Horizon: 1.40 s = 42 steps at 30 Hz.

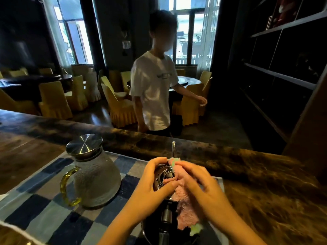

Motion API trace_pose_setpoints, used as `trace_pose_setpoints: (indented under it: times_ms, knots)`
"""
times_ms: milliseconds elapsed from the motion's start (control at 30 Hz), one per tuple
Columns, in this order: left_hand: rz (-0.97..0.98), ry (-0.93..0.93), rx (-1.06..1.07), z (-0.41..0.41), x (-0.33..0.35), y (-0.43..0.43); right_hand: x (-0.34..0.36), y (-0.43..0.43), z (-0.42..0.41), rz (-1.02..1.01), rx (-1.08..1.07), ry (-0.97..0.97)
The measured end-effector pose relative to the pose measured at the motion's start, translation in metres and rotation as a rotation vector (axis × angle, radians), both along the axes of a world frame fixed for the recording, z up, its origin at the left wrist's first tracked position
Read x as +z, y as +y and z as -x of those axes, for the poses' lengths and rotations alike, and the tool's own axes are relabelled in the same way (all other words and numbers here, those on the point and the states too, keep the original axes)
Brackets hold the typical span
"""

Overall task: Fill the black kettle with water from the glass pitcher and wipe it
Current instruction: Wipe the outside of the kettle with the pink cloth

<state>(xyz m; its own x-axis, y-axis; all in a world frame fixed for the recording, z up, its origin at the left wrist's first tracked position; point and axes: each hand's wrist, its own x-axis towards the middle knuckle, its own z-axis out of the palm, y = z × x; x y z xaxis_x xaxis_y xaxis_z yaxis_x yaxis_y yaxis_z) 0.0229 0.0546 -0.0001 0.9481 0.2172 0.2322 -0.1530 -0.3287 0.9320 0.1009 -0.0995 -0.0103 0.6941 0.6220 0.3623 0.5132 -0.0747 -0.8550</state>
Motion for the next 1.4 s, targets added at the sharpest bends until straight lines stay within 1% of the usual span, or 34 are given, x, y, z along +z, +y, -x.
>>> trace_pose_setpoints:
  times_ms: [100,200,233,300,367,433,467,533,633,700,800,967,1033,1067,1167,1233,1300,1333,1367,1400]
  knots:
    - [0.071,-0.029,-0.023,-0.001,-0.008,0.002,-0.009,0.002,0.004,0.019,0.004,-0.039]
    - [0.105,-0.04,-0.066,-0.001,-0.014,0.006,0.004,0.015,-0.004,0.032,0.029,-0.122]
    - [0.11,-0.051,-0.06,-0.001,-0.016,0.006,0.007,0.02,-0.006,0.014,0.046,-0.121]
    - [0.116,-0.083,-0.005,-0.002,-0.02,0.005,0.009,0.028,-0.004,-0.1,0.032,-0.026]
    - [0.109,-0.133,0.06,-0.003,-0.025,0.002,0.002,0.029,0.003,-0.239,-0.093,0.031]
    - [0.091,-0.181,0.081,-0.003,-0.029,-0.001,-0.007,0.028,0.015,-0.288,-0.259,-0.003]
    - [0.084,-0.188,0.074,-0.003,-0.03,-0.002,-0.009,0.027,0.019,-0.291,-0.294,0.002]
    - [0.08,-0.191,0.041,-0.003,-0.031,0.0,-0.004,0.027,0.02,-0.207,-0.267,0.018]
    - [0.082,-0.166,0.003,-0.005,-0.03,0.004,0.015,0.025,0.004,0.026,-0.123,-0.132]
    - [0.1,-0.159,-0.011,-0.006,-0.031,0.006,0.023,0.026,-0.005,0.092,-0.033,-0.193]
    - [0.112,-0.172,0.007,-0.008,-0.032,0.006,0.023,0.034,-0.007,0.054,0.024,-0.096]
    - [0.125,-0.14,0.019,-0.011,-0.036,0.007,0.025,0.037,-0.02,-0.079,0.184,0.231]
    - [0.106,-0.131,0.005,-0.01,-0.036,0.009,0.021,0.039,-0.021,-0.14,0.175,0.298]
    - [0.097,-0.133,0.003,-0.01,-0.036,0.009,0.018,0.04,-0.02,-0.183,0.132,0.289]
    - [0.083,-0.15,0.006,-0.01,-0.034,0.008,0.006,0.035,-0.015,-0.266,-0.021,0.117]
    - [0.073,-0.152,0.011,-0.009,-0.035,0.008,-0.003,0.03,-0.006,-0.264,-0.069,0.041]
    - [0.066,-0.145,0.011,-0.009,-0.036,0.009,-0.019,0.025,0.008,-0.218,-0.134,-0.032]
    - [0.061,-0.141,0.011,-0.008,-0.036,0.01,-0.028,0.023,0.015,-0.196,-0.151,-0.052]
    - [0.056,-0.138,0.01,-0.009,-0.037,0.01,-0.036,0.022,0.022,-0.194,-0.15,-0.031]
    - [0.055,-0.138,0.01,-0.009,-0.037,0.01,-0.042,0.022,0.029,-0.206,-0.134,0.036]
